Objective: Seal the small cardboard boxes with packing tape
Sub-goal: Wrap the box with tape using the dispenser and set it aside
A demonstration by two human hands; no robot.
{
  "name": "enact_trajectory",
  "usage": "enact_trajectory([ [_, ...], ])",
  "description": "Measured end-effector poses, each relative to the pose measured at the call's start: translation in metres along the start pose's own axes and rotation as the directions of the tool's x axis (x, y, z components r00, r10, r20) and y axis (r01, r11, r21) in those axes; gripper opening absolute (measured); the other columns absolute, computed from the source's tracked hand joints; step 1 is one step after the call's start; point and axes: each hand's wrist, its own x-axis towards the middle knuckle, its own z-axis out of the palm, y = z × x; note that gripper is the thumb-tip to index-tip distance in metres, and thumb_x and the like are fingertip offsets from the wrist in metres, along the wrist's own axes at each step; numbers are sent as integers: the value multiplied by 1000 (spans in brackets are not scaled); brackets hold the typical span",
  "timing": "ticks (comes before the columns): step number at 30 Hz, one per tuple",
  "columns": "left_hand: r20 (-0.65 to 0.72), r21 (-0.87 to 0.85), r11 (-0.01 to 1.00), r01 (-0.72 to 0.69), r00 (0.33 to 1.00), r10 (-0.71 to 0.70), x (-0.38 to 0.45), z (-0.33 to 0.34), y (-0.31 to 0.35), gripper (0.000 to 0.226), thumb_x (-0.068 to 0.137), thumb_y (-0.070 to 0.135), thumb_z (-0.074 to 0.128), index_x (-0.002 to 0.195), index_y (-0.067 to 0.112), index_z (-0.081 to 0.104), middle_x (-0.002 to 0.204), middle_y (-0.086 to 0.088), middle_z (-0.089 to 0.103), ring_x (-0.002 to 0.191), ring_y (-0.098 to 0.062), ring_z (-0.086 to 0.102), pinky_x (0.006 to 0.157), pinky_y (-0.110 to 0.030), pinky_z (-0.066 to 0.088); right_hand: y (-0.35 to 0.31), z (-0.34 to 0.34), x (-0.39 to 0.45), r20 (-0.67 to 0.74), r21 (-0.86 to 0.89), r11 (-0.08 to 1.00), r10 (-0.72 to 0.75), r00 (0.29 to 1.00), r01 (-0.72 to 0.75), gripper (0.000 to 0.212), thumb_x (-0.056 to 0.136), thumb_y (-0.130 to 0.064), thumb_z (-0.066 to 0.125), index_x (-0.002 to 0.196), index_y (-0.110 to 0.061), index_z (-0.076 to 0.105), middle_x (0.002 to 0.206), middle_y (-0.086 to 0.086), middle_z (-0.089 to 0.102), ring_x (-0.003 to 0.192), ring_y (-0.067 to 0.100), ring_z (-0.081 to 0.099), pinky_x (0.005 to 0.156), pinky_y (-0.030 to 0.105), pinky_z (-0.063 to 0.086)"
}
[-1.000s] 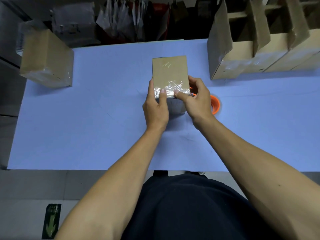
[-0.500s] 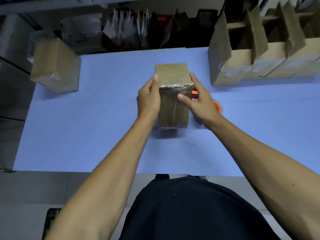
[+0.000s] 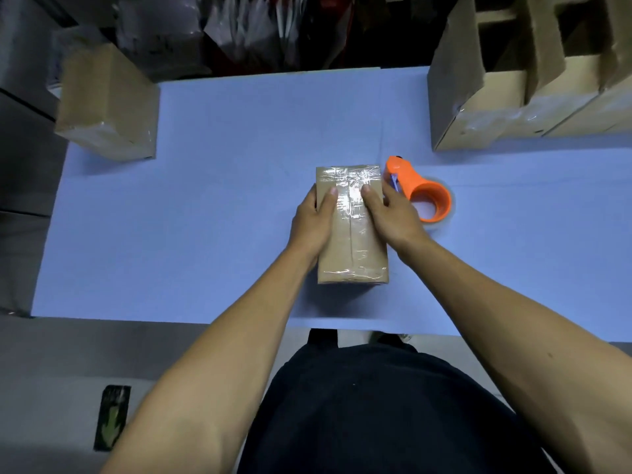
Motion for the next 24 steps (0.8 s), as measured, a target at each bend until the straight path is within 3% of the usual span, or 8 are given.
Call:
enact_trajectory([
  [2, -4, -30, 1000, 3, 1000, -3, 1, 0, -1, 61, 76, 67, 56, 125, 31, 61, 118, 6, 71, 106, -16, 69, 97, -48, 54, 6, -2, -3, 33, 128, 992, 1, 999, -5, 38, 101, -44, 50, 137, -33, 55, 131, -8, 63, 115, 9, 60, 106, 34, 44],
  [4, 2, -64, 998, 23, 1000, -23, -5, -5, -3, 77, 76, 66, 60, 139, 23, 51, 135, 0, 62, 117, -18, 64, 100, -47, 52, 16, -3, -11, 64, 236, 971, 17, 998, -32, 55, 96, -51, 56, 147, -38, 43, 147, -16, 48, 130, 5, 50, 112, 34, 40],
  [6, 50, -90, 996, -1, 999, 6, -20, -8, -10, 70, 83, 56, 63, 143, 24, 47, 137, 2, 61, 118, -15, 63, 101, -41, 53, 30, -3, -20, 112, 282, 958, 28, 993, -59, 71, 89, -59, 62, 151, -35, 38, 153, -17, 41, 138, 5, 43, 115, 38, 37],
  [8, 118, -76, 997, -25, 992, 34, -28, -7, -20, 61, 90, 42, 63, 146, 31, 43, 134, 9, 63, 116, -10, 64, 100, -36, 52, 38, 1, -29, 156, 274, 959, 22, 988, -65, 65, 93, -50, 62, 151, -33, 38, 146, -15, 51, 133, 4, 50, 113, 39, 40],
  [10, 121, -80, 996, -39, 991, 48, -27, -3, -29, 72, 89, 40, 63, 153, 34, 31, 138, 11, 59, 120, -7, 61, 104, -36, 49, 38, 6, -33, 155, 277, 960, 6, 988, -49, 58, 98, -38, 57, 151, -31, 35, 141, -15, 56, 127, 2, 54, 112, 38, 41],
  [13, 99, -114, 993, -37, 994, 49, -22, 0, -29, 79, 87, 39, 62, 156, 33, 24, 142, 10, 55, 122, -7, 59, 106, -35, 47, 34, 13, -31, 127, 242, 970, 6, 992, -37, 69, 94, -47, 54, 155, -31, 27, 147, -15, 49, 132, 2, 49, 116, 41, 36],
  [17, 76, -159, 986, -60, 994, 72, -12, -10, -23, 71, 95, 26, 62, 156, 30, 25, 138, 8, 58, 118, -6, 61, 101, -30, 49, 21, 22, -15, 139, 196, 979, 29, 990, -57, 85, 85, -63, 53, 158, -35, 18, 150, -18, 45, 134, 1, 46, 117, 39, 34],
  [24, 11, -163, 978, -128, 991, 131, 34, -78, 5, 64, 95, 24, 60, 153, 28, 33, 132, 10, 62, 114, -6, 64, 98, -28, 52, -37, 66, 28, 189, 120, 993, -37, 981, 14, 79, 94, -60, 47, 159, -36, 8, 154, -16, 40, 136, 6, 44, 115, 30, 33],
])
